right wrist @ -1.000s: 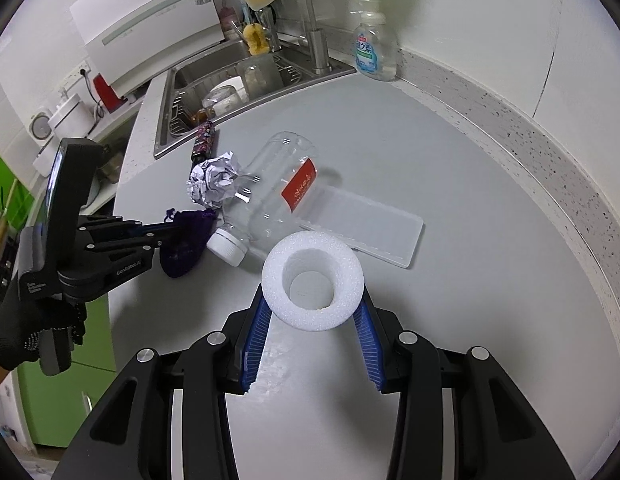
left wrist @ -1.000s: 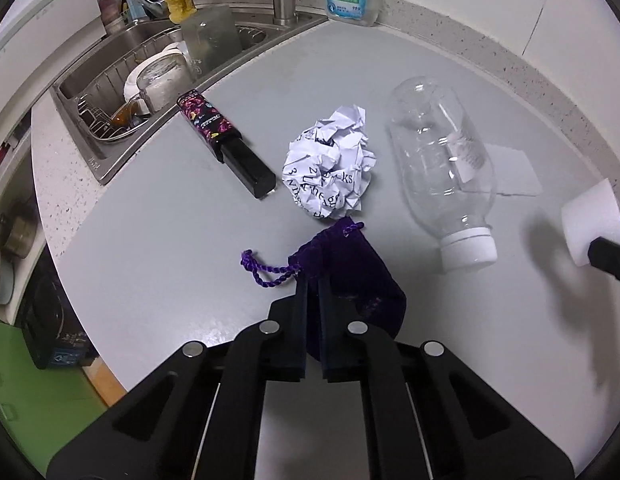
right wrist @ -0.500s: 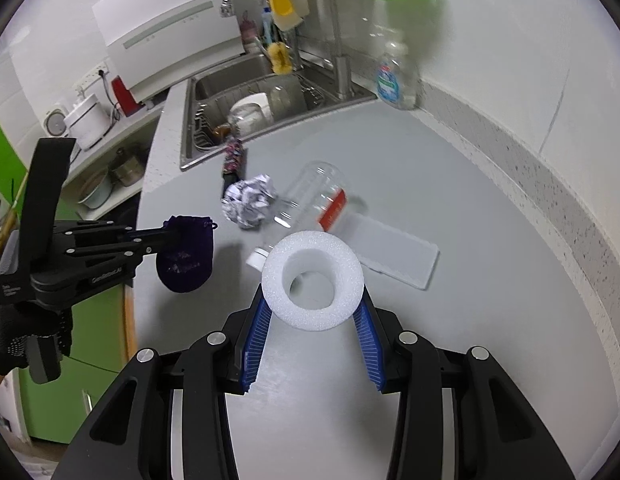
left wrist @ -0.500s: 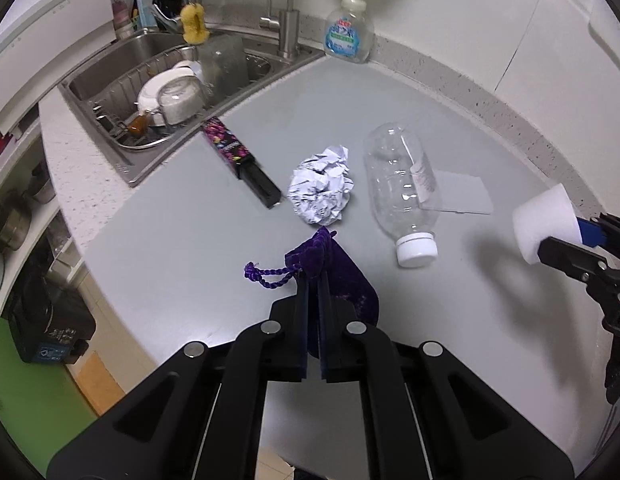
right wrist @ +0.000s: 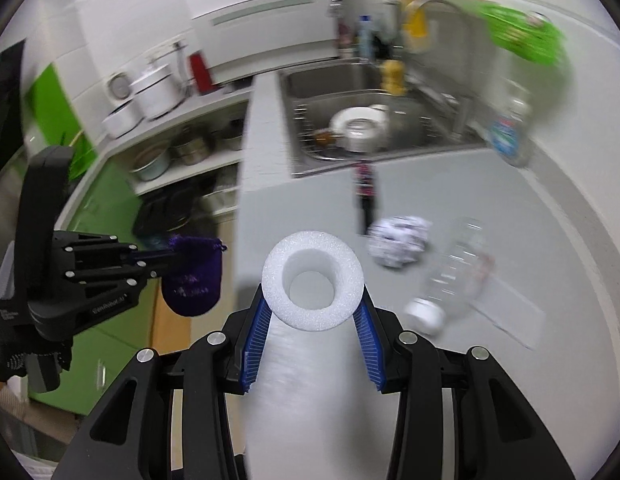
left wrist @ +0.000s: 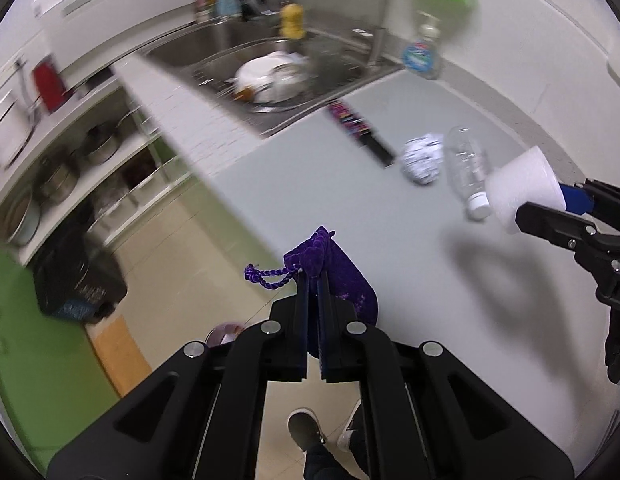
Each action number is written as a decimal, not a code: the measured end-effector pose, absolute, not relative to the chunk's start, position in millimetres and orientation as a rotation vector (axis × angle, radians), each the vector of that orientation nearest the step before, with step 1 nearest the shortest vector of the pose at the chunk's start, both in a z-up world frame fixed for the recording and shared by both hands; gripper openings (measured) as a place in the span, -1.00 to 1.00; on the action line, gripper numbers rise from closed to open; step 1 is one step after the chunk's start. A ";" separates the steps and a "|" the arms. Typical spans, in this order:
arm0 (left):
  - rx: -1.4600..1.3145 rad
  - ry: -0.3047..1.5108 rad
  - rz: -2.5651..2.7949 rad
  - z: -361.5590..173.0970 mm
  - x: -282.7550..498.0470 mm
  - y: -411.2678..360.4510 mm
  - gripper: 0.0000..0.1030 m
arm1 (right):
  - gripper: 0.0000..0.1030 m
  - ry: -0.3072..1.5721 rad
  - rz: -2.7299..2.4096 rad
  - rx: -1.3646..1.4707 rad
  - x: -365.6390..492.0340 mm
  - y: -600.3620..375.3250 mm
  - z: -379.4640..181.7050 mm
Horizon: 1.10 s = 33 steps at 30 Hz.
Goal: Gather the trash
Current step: 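Carry the pouch and tape roll over the pink bin and open both grippers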
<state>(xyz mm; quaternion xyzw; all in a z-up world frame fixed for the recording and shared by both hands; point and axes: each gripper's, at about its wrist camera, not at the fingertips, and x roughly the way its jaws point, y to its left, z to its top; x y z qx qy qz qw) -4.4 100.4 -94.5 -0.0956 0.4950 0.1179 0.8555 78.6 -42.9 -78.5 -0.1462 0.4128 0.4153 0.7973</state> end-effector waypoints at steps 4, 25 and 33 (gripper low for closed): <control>-0.254 1.058 0.311 -108.3 -42.4 132.6 -0.94 | -0.21 0.897 0.977 -0.357 53.4 5.8 -87.6; -0.456 1.222 0.437 -353.1 -129.3 283.0 -0.94 | -0.21 1.040 1.092 -0.608 -27.4 198.3 -285.9; -0.529 1.278 0.420 -504.3 -117.7 315.4 -0.94 | -0.21 1.115 1.054 -0.627 -19.5 208.9 -402.0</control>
